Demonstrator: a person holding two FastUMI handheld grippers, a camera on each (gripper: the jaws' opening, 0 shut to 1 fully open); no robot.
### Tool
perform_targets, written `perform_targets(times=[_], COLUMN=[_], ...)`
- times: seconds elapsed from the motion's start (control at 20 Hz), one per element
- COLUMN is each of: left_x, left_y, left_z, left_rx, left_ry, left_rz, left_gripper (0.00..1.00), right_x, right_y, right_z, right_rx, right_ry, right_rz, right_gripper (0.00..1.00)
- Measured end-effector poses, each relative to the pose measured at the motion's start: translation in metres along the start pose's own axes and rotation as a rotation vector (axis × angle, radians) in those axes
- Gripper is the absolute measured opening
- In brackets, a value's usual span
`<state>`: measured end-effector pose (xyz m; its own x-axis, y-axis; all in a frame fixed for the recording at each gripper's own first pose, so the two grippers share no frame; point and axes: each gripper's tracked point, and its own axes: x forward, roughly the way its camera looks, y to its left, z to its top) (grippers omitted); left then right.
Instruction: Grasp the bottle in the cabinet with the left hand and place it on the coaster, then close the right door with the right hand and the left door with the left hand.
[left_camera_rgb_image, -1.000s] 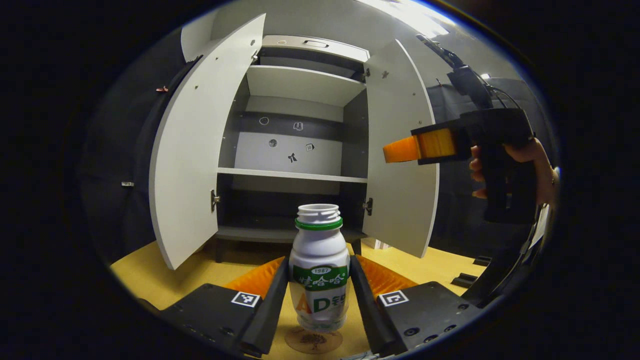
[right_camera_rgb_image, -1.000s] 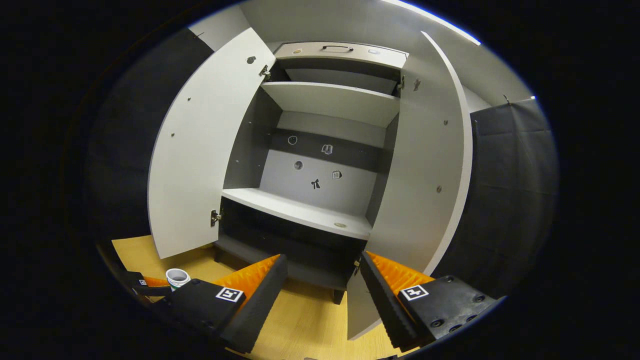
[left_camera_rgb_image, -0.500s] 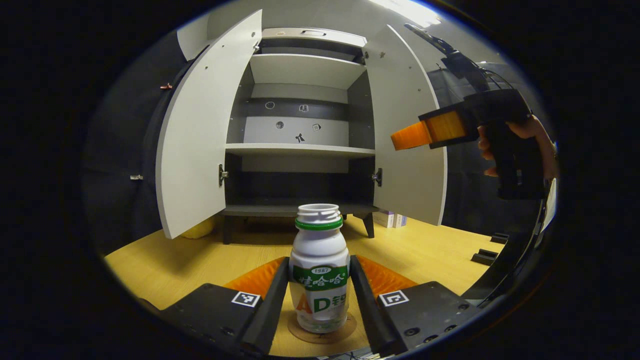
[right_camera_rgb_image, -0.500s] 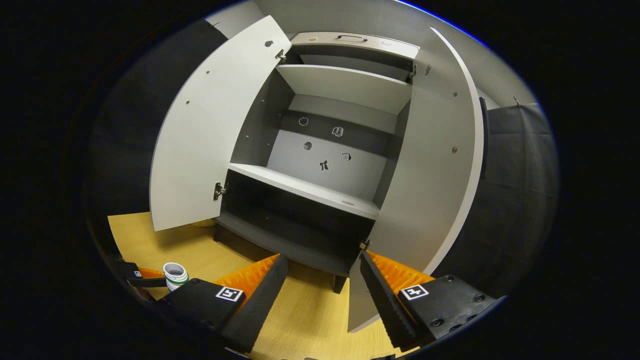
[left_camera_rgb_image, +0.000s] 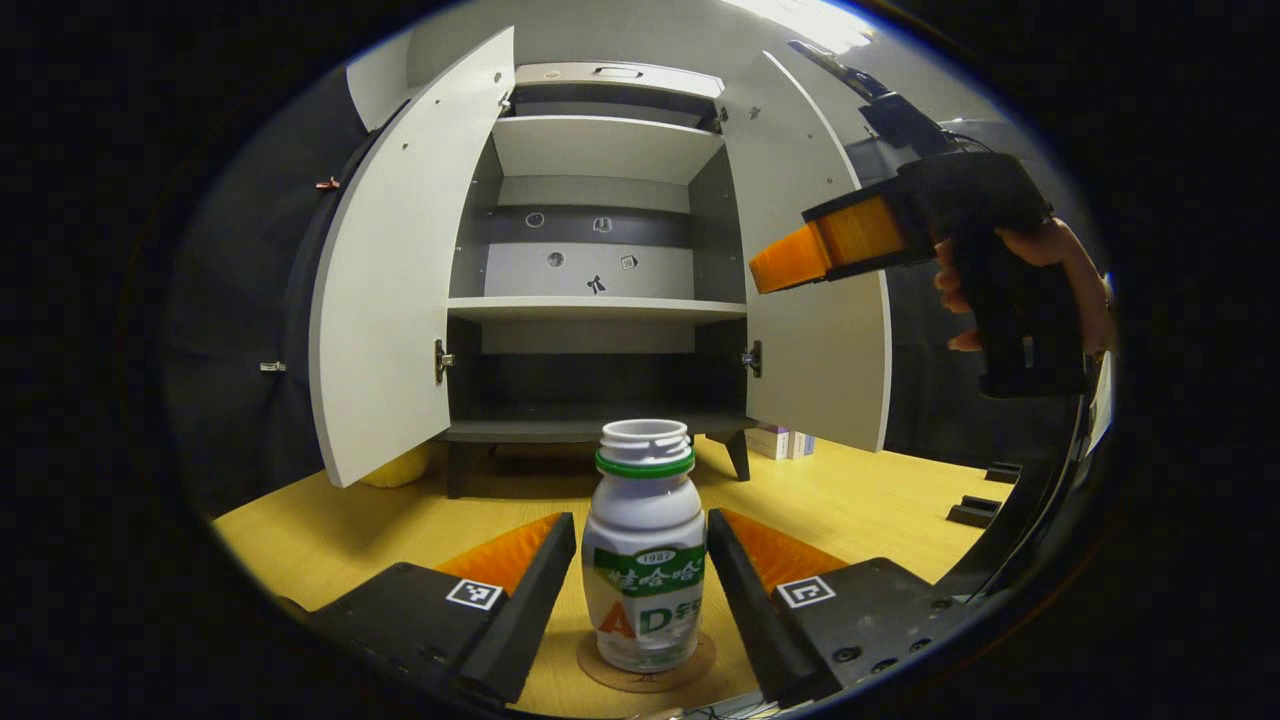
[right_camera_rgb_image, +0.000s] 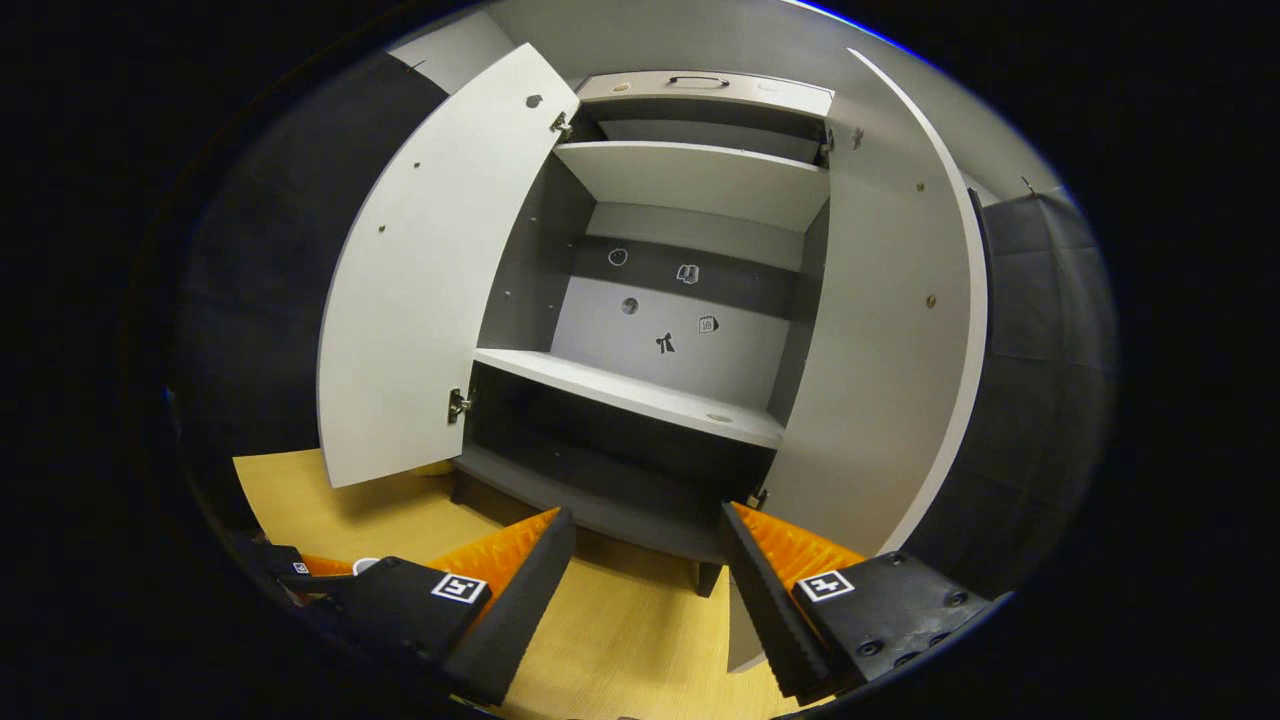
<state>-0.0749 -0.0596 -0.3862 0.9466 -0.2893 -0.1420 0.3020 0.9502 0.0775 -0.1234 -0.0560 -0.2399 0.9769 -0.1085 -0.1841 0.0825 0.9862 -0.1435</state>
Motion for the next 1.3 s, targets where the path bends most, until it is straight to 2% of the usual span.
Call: perform_targets(times=[0.15, 0.25, 0.4, 0.55, 0.7, 0.85, 1.05, 1.2, 1.3], left_x=[0.002, 0.002, 0.002, 0.006, 0.013, 0.018, 0.027, 0.034, 0.039], left_y=[0.000, 0.002, 0.003, 0.007, 0.006, 0.013, 0.029, 0.039, 0.042], left_z=[0.020, 0.039, 0.080, 0.137, 0.190, 0.229, 0.279, 0.305, 0.316], left_rx=[-0.003, -0.007, 0.006, 0.072, 0.101, 0.067, 0.074, 0.074, 0.061], left_ry=[-0.024, -0.040, -0.062, -0.082, -0.065, -0.039, -0.057, -0.083, -0.090], left_rz=[-0.021, -0.031, -0.055, -0.080, -0.123, -0.147, -0.197, -0.235, -0.258], left_gripper=[0.86, 0.95, 0.95, 0.95, 0.95, 0.96, 0.96, 0.96, 0.96], right_x=[-0.002, -0.003, -0.008, -0.017, -0.027, -0.038, -0.061, -0.077, -0.085], right_y=[-0.009, -0.015, -0.022, -0.041, -0.060, -0.090, -0.131, -0.173, -0.197], right_z=[0.007, 0.015, 0.032, 0.075, 0.123, 0.150, 0.178, 0.165, 0.155], right_rx=[0.004, 0.020, 0.046, 0.053, 0.149, 0.216, 0.196, 0.214, 0.232], right_ry=[0.001, -0.003, 0.001, -0.044, -0.090, -0.079, -0.127, -0.088, -0.071], right_rz=[-0.012, -0.023, -0.033, -0.071, -0.098, -0.173, -0.305, -0.471, -0.533], right_gripper=[0.97, 0.97, 0.96, 0.97, 0.97, 0.97, 0.98, 0.97, 0.98])
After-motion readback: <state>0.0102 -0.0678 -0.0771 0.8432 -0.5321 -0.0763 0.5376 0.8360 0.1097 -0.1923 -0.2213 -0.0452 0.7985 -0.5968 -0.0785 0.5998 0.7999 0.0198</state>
